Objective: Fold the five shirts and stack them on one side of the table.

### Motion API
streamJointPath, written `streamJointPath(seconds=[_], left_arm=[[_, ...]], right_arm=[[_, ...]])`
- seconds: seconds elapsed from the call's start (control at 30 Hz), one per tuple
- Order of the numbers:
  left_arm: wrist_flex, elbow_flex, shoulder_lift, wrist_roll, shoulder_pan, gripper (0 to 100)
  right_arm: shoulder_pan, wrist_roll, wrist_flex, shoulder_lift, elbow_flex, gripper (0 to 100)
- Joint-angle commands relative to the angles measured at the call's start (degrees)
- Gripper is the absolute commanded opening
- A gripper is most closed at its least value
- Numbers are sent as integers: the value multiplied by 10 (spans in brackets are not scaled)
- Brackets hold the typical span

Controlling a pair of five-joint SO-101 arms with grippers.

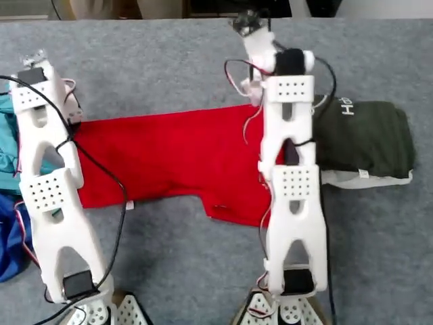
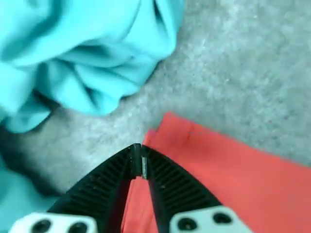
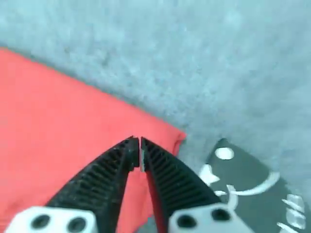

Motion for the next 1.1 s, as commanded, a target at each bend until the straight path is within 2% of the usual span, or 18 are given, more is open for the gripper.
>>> streamJointPath(seconds=[0.0, 0.13, 0.23, 0.33, 0.53, 0.63, 0.87, 0.9, 0.97, 1.07], left_arm=[[76, -113, -8, -13, -7, 19], [79, -155, -30, -18, -13, 19], [79, -106, -80, -18, -18, 18], [79, -11, -159, -32, -20, 18], [55, 293, -392, -34, -33, 19], [-68, 489, -463, -33, -33, 19], [-472, 913, -502, -31, -10, 19], [-505, 937, -507, -31, -4, 19], [-509, 937, -528, -33, 1, 19], [-513, 941, -538, -33, 1, 19]], right_arm=[[-12, -4, 12, -135, 51, 22], [-28, 4, 12, -299, 244, 23], [-56, 51, 11, -433, 433, 24], [-80, 85, -13, -553, 617, 34], [-91, 162, -101, -735, 934, 156], [-92, 207, -132, -791, 1065, 163], [-92, 265, -222, -843, 1286, 166], [-95, 278, -224, -848, 1301, 167], [-116, 293, -229, -858, 1325, 172], [-152, 292, -225, -880, 1349, 249]])
